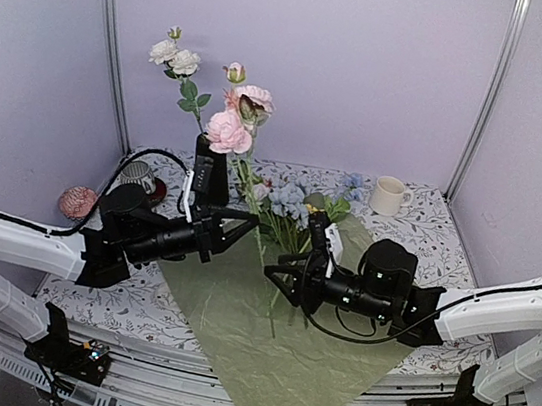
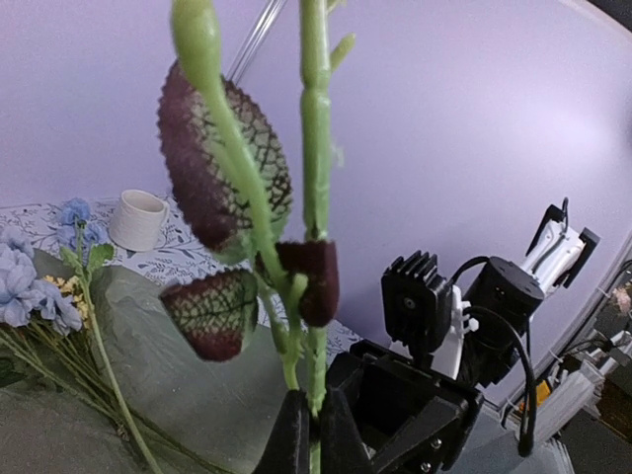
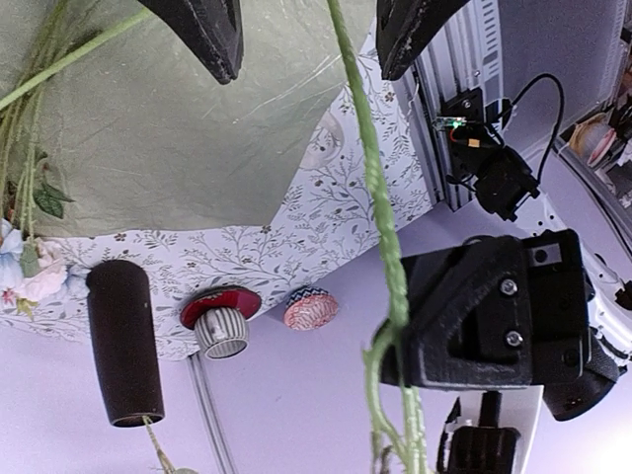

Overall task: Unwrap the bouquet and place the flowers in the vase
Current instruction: Pass from the right arm to the left, then place the fake flower on the flattened wrapping paper.

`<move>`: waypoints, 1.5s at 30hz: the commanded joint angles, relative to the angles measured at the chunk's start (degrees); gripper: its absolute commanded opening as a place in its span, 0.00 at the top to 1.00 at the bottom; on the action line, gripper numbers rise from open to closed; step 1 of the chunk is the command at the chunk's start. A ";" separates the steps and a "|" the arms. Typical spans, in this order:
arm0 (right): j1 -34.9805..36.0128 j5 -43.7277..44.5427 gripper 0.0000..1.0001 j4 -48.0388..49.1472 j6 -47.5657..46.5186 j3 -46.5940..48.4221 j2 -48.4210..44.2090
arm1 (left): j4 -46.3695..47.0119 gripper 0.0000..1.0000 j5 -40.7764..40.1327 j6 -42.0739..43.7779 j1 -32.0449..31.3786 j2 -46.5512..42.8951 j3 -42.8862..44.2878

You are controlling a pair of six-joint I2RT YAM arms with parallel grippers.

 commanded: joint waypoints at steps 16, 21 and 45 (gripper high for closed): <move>0.36 34.66 0.45 -0.57 -4.65 -11.41 -9.93 | -17.16 1.00 -14.41 9.10 2.88 -15.06 -1.26; 0.31 35.67 0.45 3.08 -4.80 -13.21 -7.50 | -21.96 1.00 -14.66 10.05 6.96 -16.56 1.17; 0.12 27.38 0.01 17.96 -10.80 -17.40 0.07 | -26.30 1.00 -17.36 24.62 21.46 -6.73 21.79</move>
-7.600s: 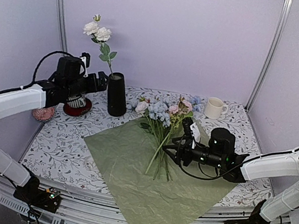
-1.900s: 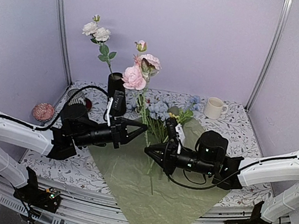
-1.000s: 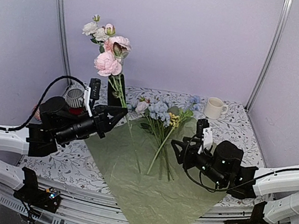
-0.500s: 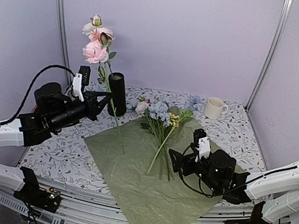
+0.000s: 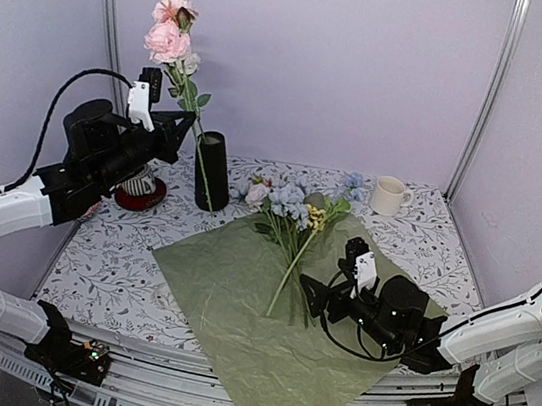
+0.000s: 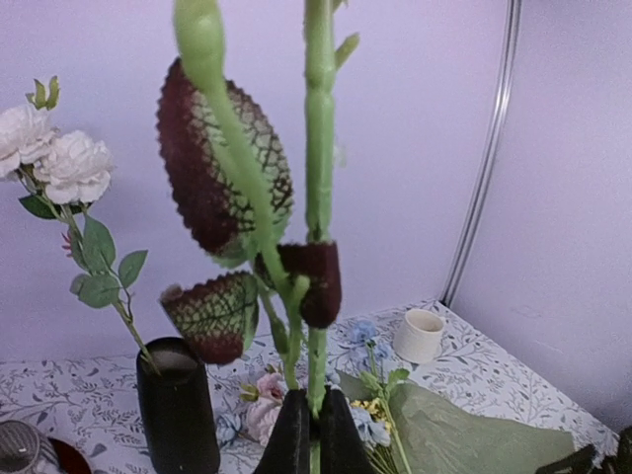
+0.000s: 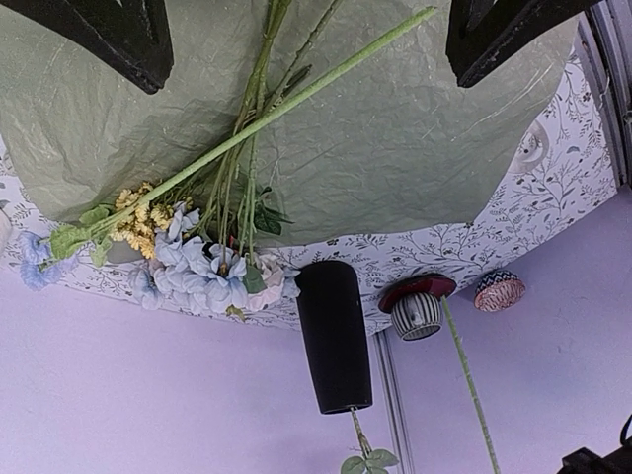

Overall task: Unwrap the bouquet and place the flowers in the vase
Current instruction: Place the fake flower on the flattened wrapping paper.

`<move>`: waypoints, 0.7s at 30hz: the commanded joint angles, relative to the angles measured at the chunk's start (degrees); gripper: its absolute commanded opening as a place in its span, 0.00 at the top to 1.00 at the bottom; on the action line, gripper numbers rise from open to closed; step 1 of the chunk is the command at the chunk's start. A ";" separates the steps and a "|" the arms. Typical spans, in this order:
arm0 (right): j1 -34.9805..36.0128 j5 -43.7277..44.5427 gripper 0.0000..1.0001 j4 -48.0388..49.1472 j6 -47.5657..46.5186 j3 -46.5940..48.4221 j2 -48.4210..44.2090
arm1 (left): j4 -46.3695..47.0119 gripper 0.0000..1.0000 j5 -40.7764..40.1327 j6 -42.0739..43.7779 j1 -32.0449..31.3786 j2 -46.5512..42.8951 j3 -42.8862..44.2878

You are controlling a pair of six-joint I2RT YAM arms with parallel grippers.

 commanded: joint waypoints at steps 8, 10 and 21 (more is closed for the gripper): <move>-0.36 -2.18 0.01 2.88 -0.84 -1.22 0.64 | 1.91 1.00 -1.39 8.21 3.95 8.38 12.04; -0.69 -2.71 0.01 3.05 -0.70 -1.14 0.95 | 1.66 1.00 -1.34 8.79 4.62 9.23 13.57; -1.95 -4.36 0.01 2.18 -0.37 -0.77 1.24 | 2.49 1.00 -2.21 13.08 8.22 14.08 21.74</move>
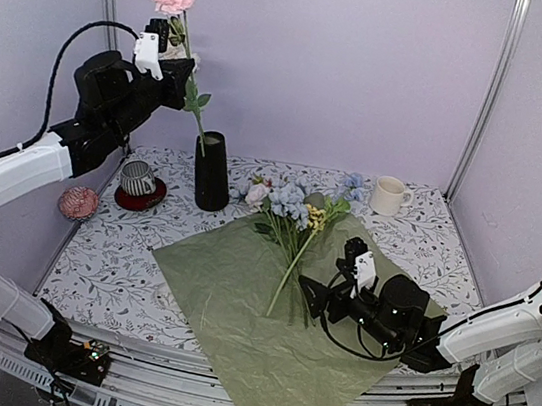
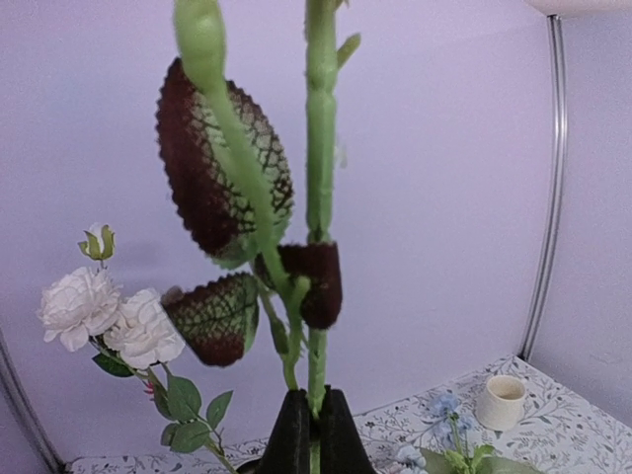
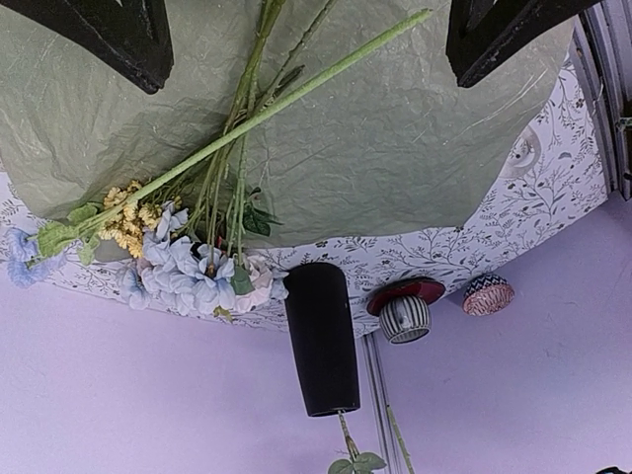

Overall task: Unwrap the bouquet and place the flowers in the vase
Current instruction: Place the fake flower on the flattened wrapping paper.

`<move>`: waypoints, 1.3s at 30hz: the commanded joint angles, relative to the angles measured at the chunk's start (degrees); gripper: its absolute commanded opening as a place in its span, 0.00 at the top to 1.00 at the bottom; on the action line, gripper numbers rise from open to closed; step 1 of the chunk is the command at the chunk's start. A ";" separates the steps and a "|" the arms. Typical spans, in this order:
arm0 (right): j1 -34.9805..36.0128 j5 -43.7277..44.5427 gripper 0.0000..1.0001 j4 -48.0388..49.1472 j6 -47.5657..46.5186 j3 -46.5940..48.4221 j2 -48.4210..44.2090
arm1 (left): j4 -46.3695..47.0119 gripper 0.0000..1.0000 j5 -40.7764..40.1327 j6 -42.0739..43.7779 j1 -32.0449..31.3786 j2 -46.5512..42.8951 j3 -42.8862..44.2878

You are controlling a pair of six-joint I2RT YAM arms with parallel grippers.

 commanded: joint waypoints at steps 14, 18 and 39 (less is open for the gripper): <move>-1.17 -2.11 0.01 1.09 0.17 -0.98 0.38 | 13.42 1.00 -1.13 8.26 2.98 7.12 5.47; -1.22 -2.37 0.01 1.19 0.27 -0.93 0.53 | 14.14 1.00 -0.97 9.10 2.99 9.94 6.90; -1.36 -2.99 0.01 1.13 0.17 -0.62 1.01 | 5.14 1.00 -0.02 0.07 4.88 22.97 11.77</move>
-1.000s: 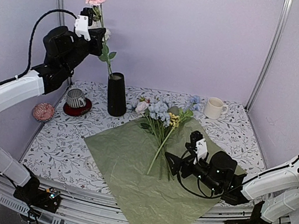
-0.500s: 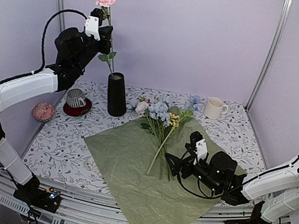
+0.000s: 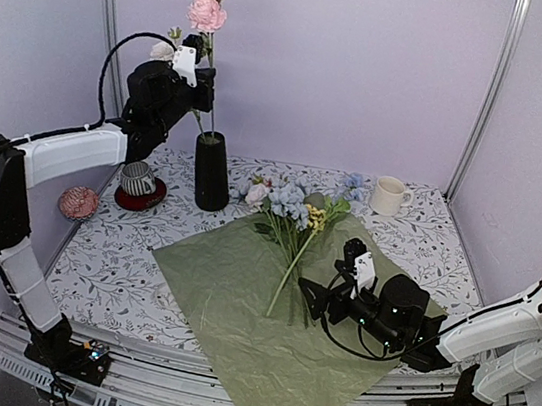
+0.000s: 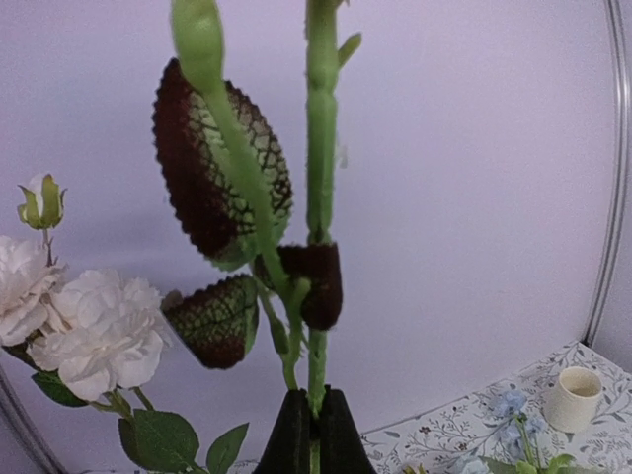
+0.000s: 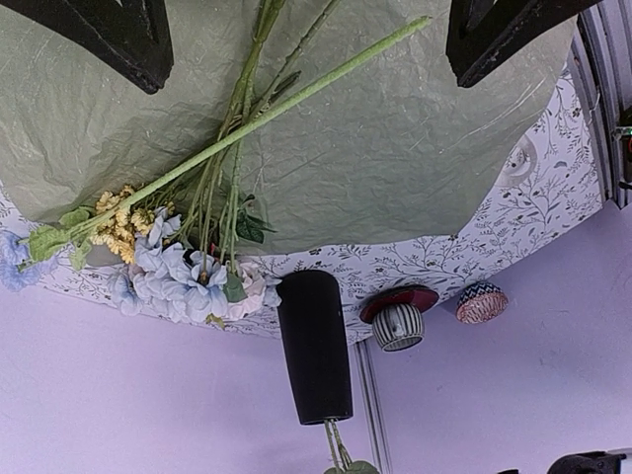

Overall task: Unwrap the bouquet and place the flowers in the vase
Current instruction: Place the fake flower on the flattened wrapping paper.

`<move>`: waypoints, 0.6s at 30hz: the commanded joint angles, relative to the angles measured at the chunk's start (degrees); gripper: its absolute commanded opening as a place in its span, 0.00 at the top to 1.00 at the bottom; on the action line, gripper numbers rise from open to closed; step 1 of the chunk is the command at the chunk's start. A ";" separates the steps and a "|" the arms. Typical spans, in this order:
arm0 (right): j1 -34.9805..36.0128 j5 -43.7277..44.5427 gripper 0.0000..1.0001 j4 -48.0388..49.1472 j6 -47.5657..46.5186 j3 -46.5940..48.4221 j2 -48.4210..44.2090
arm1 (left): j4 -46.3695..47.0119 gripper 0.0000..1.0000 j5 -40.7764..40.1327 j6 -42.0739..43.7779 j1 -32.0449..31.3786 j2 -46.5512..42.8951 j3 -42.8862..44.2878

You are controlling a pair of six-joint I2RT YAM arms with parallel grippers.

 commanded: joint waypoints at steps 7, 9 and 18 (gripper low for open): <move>-0.35 -0.76 0.01 1.04 0.04 -0.29 0.72 | -13.46 1.00 -0.49 -6.88 1.55 6.30 5.32; -0.32 -0.76 0.01 0.95 0.09 -0.27 0.68 | -15.70 1.00 -1.72 -7.74 1.74 7.07 5.93; -0.38 -1.02 0.01 0.92 0.12 -0.15 0.83 | -21.84 1.00 -2.13 -10.96 2.91 9.32 6.55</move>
